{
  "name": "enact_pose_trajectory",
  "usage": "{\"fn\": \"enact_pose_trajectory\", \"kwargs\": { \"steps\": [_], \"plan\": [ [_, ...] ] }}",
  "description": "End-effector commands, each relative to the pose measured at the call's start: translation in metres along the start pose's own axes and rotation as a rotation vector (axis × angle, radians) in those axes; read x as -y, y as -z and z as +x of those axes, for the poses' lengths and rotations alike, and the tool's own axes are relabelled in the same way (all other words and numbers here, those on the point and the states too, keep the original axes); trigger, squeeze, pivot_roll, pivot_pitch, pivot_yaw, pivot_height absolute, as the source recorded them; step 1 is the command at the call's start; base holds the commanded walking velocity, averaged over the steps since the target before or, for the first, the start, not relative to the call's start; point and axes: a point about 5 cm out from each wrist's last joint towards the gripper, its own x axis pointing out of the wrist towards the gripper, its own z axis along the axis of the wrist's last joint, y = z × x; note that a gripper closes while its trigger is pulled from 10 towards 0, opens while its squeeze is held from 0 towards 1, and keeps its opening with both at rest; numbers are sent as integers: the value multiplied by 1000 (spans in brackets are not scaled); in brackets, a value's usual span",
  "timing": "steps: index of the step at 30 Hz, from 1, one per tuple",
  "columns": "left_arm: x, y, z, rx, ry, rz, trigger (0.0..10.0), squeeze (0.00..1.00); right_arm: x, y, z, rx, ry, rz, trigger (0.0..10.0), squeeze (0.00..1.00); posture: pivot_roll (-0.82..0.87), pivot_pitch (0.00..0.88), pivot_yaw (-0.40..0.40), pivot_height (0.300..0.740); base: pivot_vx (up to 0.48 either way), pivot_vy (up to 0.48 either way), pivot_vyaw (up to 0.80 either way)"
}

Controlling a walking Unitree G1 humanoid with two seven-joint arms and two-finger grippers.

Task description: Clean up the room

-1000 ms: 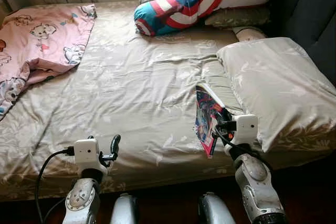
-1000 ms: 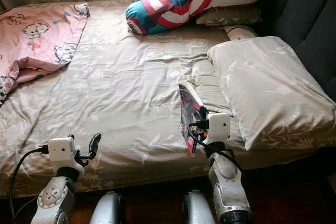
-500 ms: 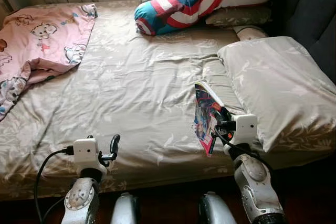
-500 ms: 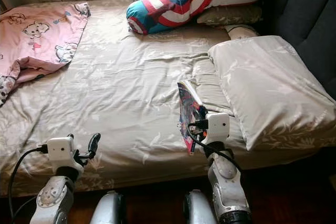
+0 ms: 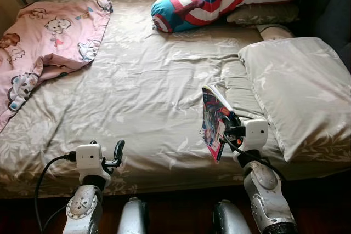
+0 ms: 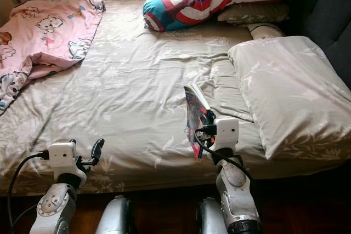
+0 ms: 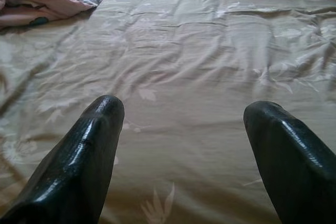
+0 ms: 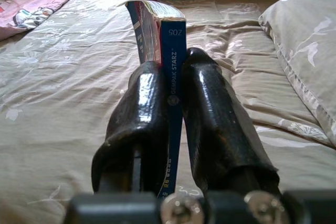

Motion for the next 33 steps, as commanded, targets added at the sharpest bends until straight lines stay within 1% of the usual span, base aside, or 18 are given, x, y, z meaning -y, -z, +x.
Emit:
{"fn": "enact_pose_trajectory", "kwargs": {
  "steps": [1, 7, 10, 33],
  "plan": [
    [-3, 2, -2, -14, -1, 35, 10000, 0, -2, -12, 3, 62, -18, -19, 10000, 0, -64, 141, 30, 619, 240, 0, 0],
    [-4, 1, -1, -11, 1, 36, 10000, 0, -2, -11, 3, 60, -19, -32, 10000, 0, -67, 139, 32, 619, 242, 0, 433],
    [-3, 1, -1, -11, 4, 36, 10000, 0, -2, -12, 2, 65, -13, -18, 10000, 0, -67, 140, 31, 619, 244, 0, 0],
    [-2, 0, 0, -6, 3, 36, 10000, 0, -4, -12, 2, 65, -22, -25, 10000, 0, -65, 147, 30, 619, 263, 0, 0]
  ]
}}
